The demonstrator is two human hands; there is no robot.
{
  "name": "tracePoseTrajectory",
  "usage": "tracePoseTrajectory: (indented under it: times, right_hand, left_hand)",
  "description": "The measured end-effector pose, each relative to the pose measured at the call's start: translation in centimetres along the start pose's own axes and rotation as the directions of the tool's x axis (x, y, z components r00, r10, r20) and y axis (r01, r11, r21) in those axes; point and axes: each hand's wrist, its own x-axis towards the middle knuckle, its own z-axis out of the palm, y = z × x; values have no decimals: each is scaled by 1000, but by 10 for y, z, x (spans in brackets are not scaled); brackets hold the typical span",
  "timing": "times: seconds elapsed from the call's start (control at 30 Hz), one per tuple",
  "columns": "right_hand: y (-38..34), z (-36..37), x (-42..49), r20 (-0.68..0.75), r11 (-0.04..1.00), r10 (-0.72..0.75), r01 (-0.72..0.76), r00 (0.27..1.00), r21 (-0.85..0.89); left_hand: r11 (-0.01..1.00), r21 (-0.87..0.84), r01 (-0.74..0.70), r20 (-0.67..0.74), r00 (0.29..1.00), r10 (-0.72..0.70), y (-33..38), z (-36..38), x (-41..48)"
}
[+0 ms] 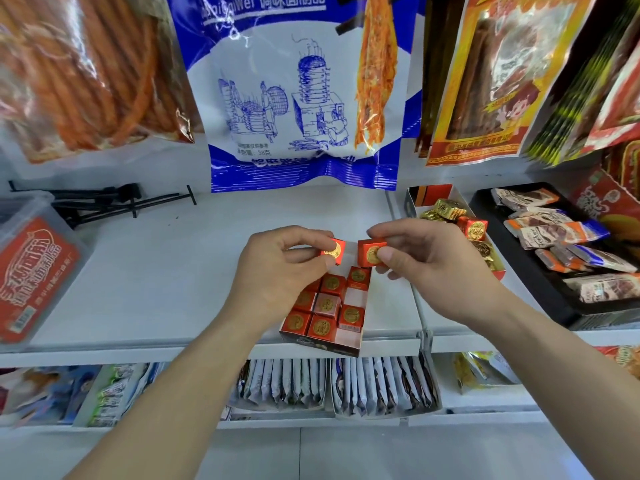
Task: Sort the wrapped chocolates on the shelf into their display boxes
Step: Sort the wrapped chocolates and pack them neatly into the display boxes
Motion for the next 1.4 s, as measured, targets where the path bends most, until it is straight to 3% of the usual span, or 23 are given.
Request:
tracePoseTrajectory:
  times: [0.2, 0.33, 0.87, 1.4]
  right_hand:
    - [-4, 8, 4, 26, 968, 82, -86, 996, 236]
    - [-7, 13, 5, 45, 953, 91, -100, 995, 286]
    - [-11, 17, 7, 99, 960, 110, -132, 989, 248]
    - [-8, 19, 10, 94, 931, 164, -186, 982, 315]
  left_hand:
    - [999, -21, -29, 19, 999, 29, 1, -3, -3]
    - [998, -3, -56, 44, 997, 56, 1, -5, -5]
    - [998, 16, -68, 72, 995, 67, -2, -4, -5]
    - [988, -151, 33, 129, 992, -14, -3, 1, -4]
